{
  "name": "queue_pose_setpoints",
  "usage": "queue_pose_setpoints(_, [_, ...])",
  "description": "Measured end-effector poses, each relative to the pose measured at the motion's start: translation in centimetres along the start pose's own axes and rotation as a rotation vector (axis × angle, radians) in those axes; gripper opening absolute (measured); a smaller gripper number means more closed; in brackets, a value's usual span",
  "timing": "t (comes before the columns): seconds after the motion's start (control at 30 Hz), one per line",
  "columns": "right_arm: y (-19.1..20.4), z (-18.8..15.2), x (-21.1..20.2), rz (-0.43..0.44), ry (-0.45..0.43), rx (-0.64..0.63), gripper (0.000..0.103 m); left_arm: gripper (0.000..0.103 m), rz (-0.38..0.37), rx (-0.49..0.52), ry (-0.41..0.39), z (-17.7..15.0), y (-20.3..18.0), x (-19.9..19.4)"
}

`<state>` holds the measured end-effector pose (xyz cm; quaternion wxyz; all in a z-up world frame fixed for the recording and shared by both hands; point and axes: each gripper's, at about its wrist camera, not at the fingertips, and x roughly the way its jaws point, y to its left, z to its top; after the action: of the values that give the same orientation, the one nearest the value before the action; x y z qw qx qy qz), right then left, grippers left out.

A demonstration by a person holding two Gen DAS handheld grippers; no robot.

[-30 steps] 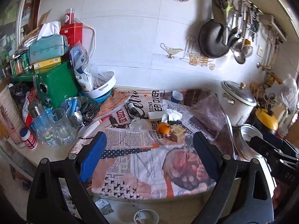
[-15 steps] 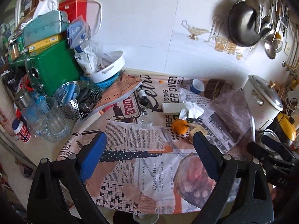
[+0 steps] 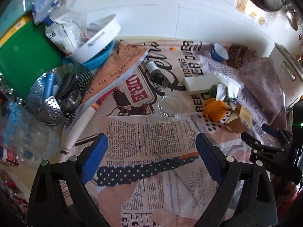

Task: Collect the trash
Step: 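Grasp the clear glass cup with the left tool while the right tool grasps the cardboard piece, then carry the glass cup and cardboard piece down to the floor bin with both tools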

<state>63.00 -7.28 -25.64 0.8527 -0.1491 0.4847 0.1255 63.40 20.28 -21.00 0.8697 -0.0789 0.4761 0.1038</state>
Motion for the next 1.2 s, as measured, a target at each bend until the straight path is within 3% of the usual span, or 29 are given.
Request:
queue_pose_setpoints(0.27, [-0.3,2.7,2.2,-0.030,-0.063,-0.055,0.081,0.094,-0.047,-0.019,0.074,0.9,0.4,5.7])
queue_pose_setpoints(0.37, [-0.8,3.5,2.5,0.013,-0.057,-0.029,0.062,0.094,-0.060,-0.026,0.079,1.4,0.3,6.9])
queue_pose_setpoints(0.5, [-1.3,3.8,2.1,0.044,-0.068,0.021,0.052,0.094,-0.071,-0.026,0.071,2.2,-0.1,7.9])
queue_pose_setpoints(0.6, [-1.4,3.9,1.6,0.076,-0.066,0.044,0.029,0.092,-0.073,-0.026,0.059,2.8,-0.4,8.6])
queue_pose_setpoints(0.63, [-1.4,3.9,1.4,0.087,-0.061,0.048,0.020,0.089,-0.076,-0.026,0.055,3.0,-0.5,8.8])
queue_pose_setpoints(0.73, [-1.6,3.9,0.4,0.091,-0.073,0.064,0.013,0.079,-0.087,-0.020,0.059,3.6,-0.9,9.7])
queue_pose_setpoints(0.8, [-2.1,3.8,-0.3,0.128,-0.072,0.093,0.012,0.076,-0.083,-0.011,0.061,3.9,-1.4,10.3])
queue_pose_setpoints(0.97, [-2.8,3.5,-1.7,0.141,-0.088,0.129,0.010,0.054,-0.080,-0.009,0.067,4.0,-2.2,11.2])
queue_pose_setpoints(1.2, [-4.2,2.7,-3.3,0.146,-0.097,0.164,0.010,0.052,-0.047,0.012,0.026,3.7,-3.5,10.2])
